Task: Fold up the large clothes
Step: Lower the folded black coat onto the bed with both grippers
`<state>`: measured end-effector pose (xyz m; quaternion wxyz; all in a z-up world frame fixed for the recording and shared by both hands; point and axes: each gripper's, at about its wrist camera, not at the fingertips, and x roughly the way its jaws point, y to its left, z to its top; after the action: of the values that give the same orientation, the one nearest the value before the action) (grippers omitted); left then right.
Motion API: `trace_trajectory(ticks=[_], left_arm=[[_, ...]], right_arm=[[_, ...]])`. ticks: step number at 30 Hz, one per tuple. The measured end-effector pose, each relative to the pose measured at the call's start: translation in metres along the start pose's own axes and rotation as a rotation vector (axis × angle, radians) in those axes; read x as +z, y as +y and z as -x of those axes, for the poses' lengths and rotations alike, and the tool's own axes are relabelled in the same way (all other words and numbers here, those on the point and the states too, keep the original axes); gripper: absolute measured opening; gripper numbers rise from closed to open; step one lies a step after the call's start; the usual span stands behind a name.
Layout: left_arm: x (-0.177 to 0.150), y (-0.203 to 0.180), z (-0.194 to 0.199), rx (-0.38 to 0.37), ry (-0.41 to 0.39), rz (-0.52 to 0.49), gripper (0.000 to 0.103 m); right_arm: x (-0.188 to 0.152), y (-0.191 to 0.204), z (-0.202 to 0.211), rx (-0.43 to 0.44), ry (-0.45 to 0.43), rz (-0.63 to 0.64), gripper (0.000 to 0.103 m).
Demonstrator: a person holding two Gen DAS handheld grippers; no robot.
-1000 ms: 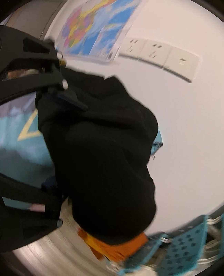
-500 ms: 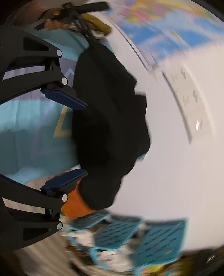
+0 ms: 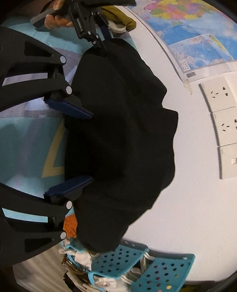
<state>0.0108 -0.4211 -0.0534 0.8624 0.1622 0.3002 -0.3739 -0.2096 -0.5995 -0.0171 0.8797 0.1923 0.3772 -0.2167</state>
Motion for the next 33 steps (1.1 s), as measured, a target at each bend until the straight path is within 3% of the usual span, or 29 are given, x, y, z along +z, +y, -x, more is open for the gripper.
trace_trajectory(ticks=[4,16,19,25,31,33], left_arm=[[-0.001,-0.006,0.018,0.003,-0.039,-0.016,0.082],[0.004,-0.016,0.047,-0.034,-0.111,-0.032,0.083],[0.005,-0.017,0.032,-0.092,-0.071,-0.026,0.083],[-0.006,-0.007,-0.022,-0.101,0.103,0.023,0.082],[-0.009,-0.011,-0.017,-0.089,0.092,-0.008,0.082],[-0.008,-0.013,-0.007,-0.067,0.044,-0.018,0.082]], right_arm=[[-0.005,0.009,0.012,-0.014,-0.028,0.029,0.069],[-0.001,0.016,0.018,-0.005,-0.050,0.031,0.069],[0.005,0.012,0.012,0.014,-0.054,0.015,0.069],[0.001,0.008,-0.024,-0.019,0.062,0.030,0.072],[-0.004,0.013,-0.014,-0.002,0.051,0.031,0.074],[0.001,0.012,-0.005,-0.002,0.015,0.032,0.074]])
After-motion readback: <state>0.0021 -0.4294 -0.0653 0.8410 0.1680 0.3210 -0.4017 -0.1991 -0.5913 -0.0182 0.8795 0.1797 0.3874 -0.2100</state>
